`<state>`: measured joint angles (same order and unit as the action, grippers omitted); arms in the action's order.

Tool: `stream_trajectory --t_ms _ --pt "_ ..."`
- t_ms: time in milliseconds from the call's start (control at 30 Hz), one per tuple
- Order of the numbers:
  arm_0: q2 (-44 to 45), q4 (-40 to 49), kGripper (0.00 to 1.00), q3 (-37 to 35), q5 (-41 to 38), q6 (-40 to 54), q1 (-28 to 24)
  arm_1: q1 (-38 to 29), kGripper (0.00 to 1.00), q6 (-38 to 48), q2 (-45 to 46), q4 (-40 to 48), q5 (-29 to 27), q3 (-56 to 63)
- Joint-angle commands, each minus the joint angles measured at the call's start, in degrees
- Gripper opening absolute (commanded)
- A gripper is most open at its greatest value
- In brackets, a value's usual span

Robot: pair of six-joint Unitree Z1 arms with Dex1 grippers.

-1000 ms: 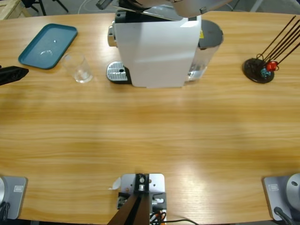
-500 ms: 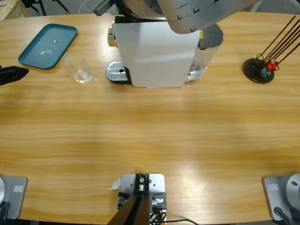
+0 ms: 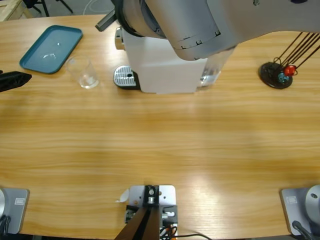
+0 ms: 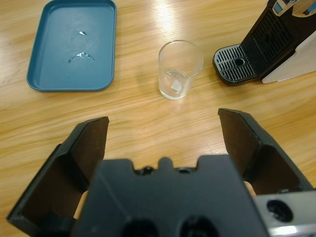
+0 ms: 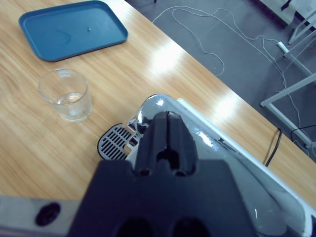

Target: Pour coffee

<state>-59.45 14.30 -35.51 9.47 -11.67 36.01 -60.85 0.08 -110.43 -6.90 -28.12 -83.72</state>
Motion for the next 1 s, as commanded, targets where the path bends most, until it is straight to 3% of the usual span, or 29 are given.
stream_trajectory --t_ms 33,100,267,367,433,533,600,1000 --pt "-0.9 -0.3 0.998 1.8 -0.8 0.9 0.3 4.4 0.956 -4.5 10.4 -2.6 9.8 3.4" --pt "-1.5 -0.8 1.000 1.8 -0.6 1.1 0.3 6.1 0.996 -6.2 13.7 -13.7 14.4 -1.9" --pt "-4.2 -7.9 0.987 5.2 -0.7 3.4 0.4 6.1 0.996 -10.4 26.3 -26.3 15.6 0.2" --pt "-6.6 -10.0 0.970 5.2 -0.2 8.3 0.3 6.1 0.996 -10.5 35.9 -27.6 15.4 9.7" --pt "-5.1 -10.7 0.893 5.8 0.2 10.4 0.3 6.1 0.996 -10.3 41.0 -27.5 14.8 15.2" --pt "-5.1 -17.1 0.893 9.3 -0.1 10.3 0.3 6.1 0.996 -9.4 46.2 -27.6 14.9 21.0" --pt "-7.5 -18.7 0.958 10.7 -0.3 10.3 0.3 6.1 0.996 -8.6 48.7 -28.0 14.8 23.5" --pt "-23.8 -35.9 1.000 14.6 -0.2 5.8 0.3 6.1 0.996 -7.6 49.7 -28.5 18.0 28.9"
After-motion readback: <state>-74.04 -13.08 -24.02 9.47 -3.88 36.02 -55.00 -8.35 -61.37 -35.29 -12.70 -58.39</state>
